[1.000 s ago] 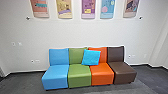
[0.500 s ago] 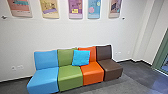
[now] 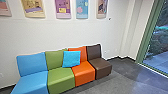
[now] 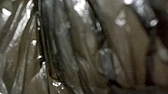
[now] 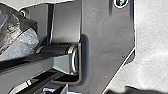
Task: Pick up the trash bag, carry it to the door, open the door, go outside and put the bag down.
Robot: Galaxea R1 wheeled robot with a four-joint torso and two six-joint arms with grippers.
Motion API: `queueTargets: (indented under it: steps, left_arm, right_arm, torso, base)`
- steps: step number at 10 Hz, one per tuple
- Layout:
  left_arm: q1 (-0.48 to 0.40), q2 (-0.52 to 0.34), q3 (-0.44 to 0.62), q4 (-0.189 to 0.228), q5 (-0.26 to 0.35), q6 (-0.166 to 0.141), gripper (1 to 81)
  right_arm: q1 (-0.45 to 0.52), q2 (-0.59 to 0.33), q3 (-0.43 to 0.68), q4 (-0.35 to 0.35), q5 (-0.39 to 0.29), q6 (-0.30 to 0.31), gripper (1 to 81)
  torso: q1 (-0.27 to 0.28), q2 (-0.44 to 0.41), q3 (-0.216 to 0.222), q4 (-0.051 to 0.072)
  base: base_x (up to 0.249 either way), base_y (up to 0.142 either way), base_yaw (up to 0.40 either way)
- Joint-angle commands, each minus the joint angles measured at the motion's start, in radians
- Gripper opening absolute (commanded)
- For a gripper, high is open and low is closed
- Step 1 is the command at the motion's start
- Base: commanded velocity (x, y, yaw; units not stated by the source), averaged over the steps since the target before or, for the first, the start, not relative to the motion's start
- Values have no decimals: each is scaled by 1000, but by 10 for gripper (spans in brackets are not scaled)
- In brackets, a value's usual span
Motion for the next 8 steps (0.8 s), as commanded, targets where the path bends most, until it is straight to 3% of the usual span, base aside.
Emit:
queueTargets:
  steps: [1,8]
  left_arm:
    - [-44,-1,5,-9,90,6,10]
    - [-44,-1,3,-9,90,4,10]
  right_arm:
    - [44,-4,-2,-2,-65,-2,811]
    - [44,1,-2,-5,-65,-2,811]
  torso:
    - [0,0,0,0]
    - [0,0,0,0]
  base:
    - [0,0,-302]
    - [0,0,-301]
